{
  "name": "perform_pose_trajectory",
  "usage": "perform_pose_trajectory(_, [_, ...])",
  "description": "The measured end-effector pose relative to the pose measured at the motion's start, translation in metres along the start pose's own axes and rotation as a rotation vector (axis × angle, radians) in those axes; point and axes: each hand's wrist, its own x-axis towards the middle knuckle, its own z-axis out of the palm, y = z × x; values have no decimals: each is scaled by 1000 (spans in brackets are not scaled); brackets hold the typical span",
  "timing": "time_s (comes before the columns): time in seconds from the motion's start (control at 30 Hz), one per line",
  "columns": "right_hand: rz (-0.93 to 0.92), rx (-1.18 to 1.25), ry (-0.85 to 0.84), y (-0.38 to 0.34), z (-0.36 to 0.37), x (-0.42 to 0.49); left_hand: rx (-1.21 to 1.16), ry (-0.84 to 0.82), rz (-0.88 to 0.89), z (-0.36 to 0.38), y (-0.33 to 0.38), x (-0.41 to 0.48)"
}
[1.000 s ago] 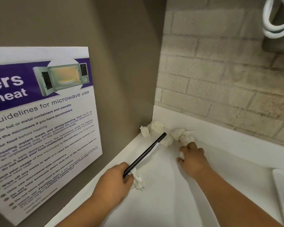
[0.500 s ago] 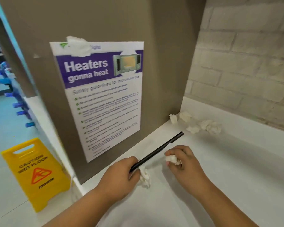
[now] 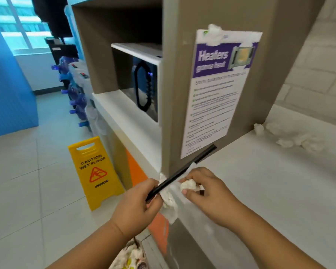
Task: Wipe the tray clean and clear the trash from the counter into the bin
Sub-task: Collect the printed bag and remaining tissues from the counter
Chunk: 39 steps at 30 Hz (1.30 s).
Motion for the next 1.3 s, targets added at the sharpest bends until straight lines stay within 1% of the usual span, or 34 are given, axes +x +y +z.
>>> perform_pose_trajectory(0.1, [8, 49, -58, -20, 50, 7, -25, 36, -130, -26, -37, -30])
perform_pose_trajectory(0.23, [45, 122, -148, -36, 130, 13, -75, 32, -278, -46, -81, -74])
perform_pose_trajectory(0.33, [103, 156, -170, -36, 190, 15, -92, 2, -359, -50, -110, -99])
perform_pose_trajectory(0.4, [116, 136, -164, -28, 223, 16, -107, -37, -414, -47, -130, -112])
perform_pose_trajectory(0.6, [265, 101, -208, 25, 298, 24, -164, -175, -548, -9, -188, -140])
perform_pose_trajectory(0.7, [341, 69, -233, 76, 328, 33, -190, -192, -652, 24, -227, -150])
perform_pose_trajectory(0.8, [415, -35, -252, 130, 345, 36, -124, -202, -776, 49, -268, -165])
perform_pose_trajectory(0.87, [482, -71, -271, 171, 364, 39, -51, -272, -854, 74, -303, -179])
perform_pose_trajectory(0.97, [548, -142, -318, 226, 396, 46, 46, -482, -944, 112, -350, -195])
perform_pose_trajectory(1.03, [578, -187, -357, 253, 419, 51, 114, -611, -963, 136, -374, -202])
perform_pose_trajectory(1.13, [573, -330, -443, 285, 448, 64, 220, -797, -967, 165, -401, -204])
perform_pose_trajectory(1.2, [563, -384, -455, 302, 464, 72, 265, -889, -989, 180, -413, -197])
perform_pose_trajectory(1.3, [524, -419, -451, 324, 485, 82, 317, -952, -1008, 195, -420, -179])
